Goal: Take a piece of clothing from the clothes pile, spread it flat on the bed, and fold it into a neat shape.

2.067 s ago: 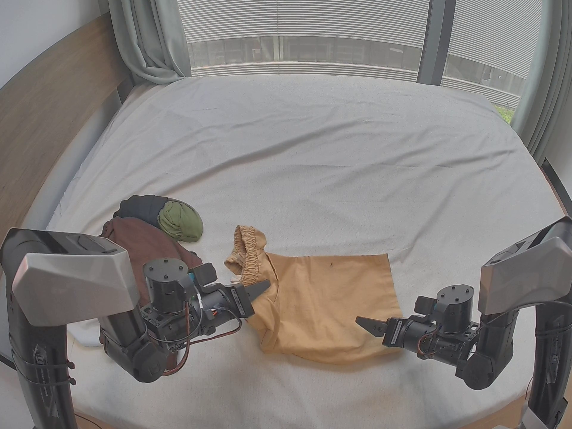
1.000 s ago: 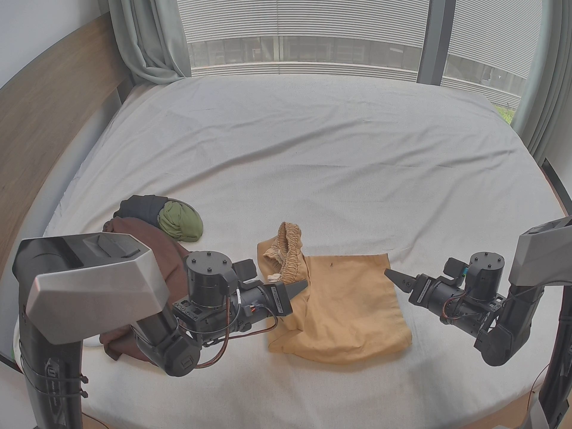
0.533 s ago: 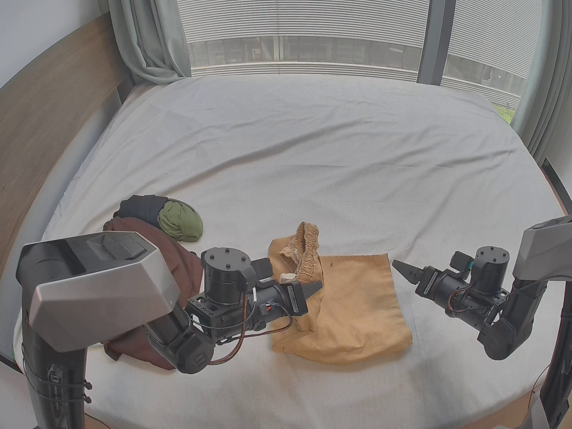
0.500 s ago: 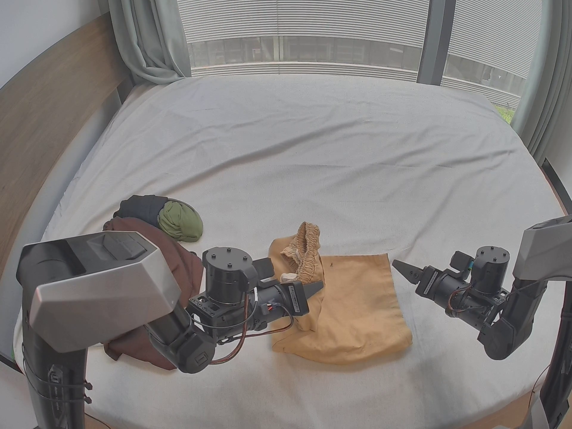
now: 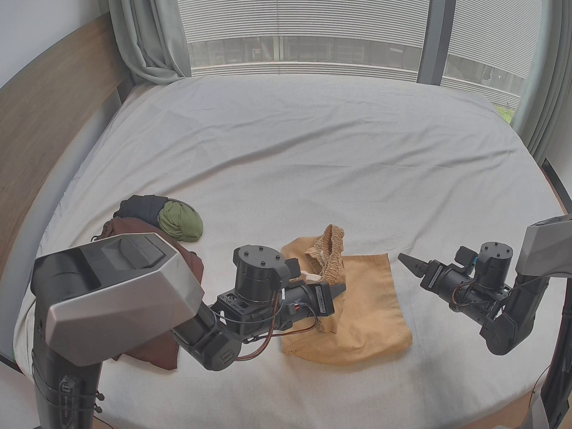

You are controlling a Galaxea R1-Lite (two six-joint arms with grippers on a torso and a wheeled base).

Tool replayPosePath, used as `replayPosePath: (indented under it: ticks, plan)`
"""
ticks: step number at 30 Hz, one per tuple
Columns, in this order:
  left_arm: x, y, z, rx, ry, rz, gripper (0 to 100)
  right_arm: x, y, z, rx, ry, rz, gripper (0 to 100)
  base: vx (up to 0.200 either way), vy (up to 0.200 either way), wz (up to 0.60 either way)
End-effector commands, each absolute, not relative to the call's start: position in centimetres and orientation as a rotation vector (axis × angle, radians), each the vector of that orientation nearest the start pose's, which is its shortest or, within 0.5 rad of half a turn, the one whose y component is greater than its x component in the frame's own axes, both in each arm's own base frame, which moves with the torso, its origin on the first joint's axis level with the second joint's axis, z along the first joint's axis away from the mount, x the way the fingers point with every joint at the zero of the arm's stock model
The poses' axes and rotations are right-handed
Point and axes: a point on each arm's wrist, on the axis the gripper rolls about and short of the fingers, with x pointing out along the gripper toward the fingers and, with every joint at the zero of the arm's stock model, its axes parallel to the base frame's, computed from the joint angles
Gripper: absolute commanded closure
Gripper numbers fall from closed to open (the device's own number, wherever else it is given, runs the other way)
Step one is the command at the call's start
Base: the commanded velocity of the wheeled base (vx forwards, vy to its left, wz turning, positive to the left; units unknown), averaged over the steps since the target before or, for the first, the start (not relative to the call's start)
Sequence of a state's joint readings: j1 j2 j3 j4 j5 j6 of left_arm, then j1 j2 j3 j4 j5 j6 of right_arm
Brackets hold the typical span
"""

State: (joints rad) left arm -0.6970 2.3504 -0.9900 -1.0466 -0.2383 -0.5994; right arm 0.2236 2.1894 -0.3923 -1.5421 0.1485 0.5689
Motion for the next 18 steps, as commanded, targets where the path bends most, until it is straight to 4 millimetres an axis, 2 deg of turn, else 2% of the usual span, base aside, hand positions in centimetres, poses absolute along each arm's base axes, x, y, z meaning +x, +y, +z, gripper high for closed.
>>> replayPosePath:
  ticks: [1, 8, 18]
  plan:
    - [32.0, -28.4, 2.1, -0.470, 0.592, -0.810, 100, 30.2, 6.7, 3.3, 0.553, 0.341, 0.274, 0, 0.000, 0.000, 0.00]
    - [31.9, -30.1, 1.4, -0.461, 0.597, -0.831, 100, 30.6, 6.1, 3.4, 0.557, 0.323, 0.259, 0, 0.000, 0.000, 0.00]
    - [32.1, -30.9, 0.9, -0.452, 0.621, -0.830, 100, 30.7, 6.0, 3.4, 0.557, 0.322, 0.256, 0, 0.000, 0.000, 0.00]
